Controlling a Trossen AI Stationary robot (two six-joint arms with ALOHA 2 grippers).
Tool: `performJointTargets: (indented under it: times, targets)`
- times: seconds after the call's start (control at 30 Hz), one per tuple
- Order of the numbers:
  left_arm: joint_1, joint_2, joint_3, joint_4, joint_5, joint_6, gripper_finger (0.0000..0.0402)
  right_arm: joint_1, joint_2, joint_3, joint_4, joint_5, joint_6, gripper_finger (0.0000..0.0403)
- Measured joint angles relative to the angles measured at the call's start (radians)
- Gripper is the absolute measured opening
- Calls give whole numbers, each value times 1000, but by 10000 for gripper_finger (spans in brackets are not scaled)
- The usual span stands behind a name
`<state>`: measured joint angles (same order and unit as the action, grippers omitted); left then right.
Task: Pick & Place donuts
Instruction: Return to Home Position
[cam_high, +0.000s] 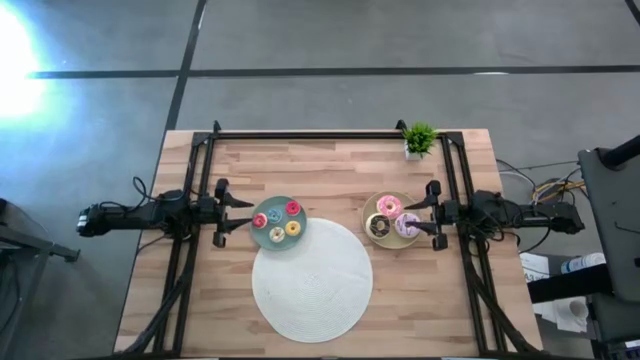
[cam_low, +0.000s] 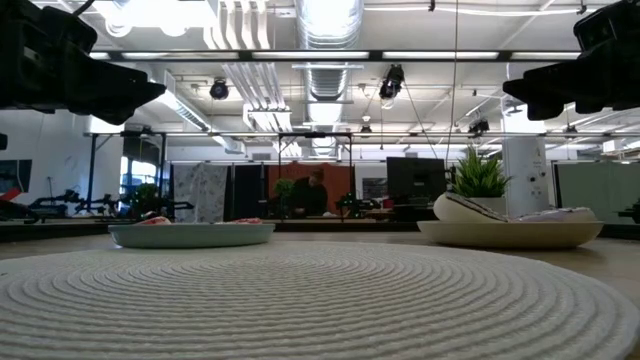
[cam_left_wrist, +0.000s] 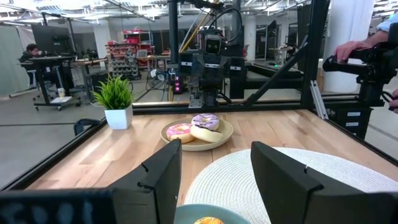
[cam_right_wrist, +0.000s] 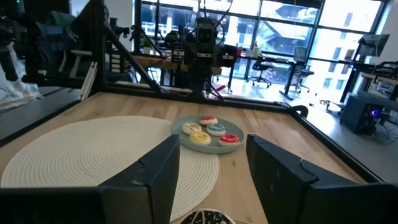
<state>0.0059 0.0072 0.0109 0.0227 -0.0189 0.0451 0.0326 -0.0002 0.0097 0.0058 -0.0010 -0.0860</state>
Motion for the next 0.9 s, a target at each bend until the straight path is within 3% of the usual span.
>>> performJointTargets:
  times: [0.9]
  targets:
    - [0, 0, 0, -1, 0, 0, 168, 0, 22, 0, 2, 0, 42, 178]
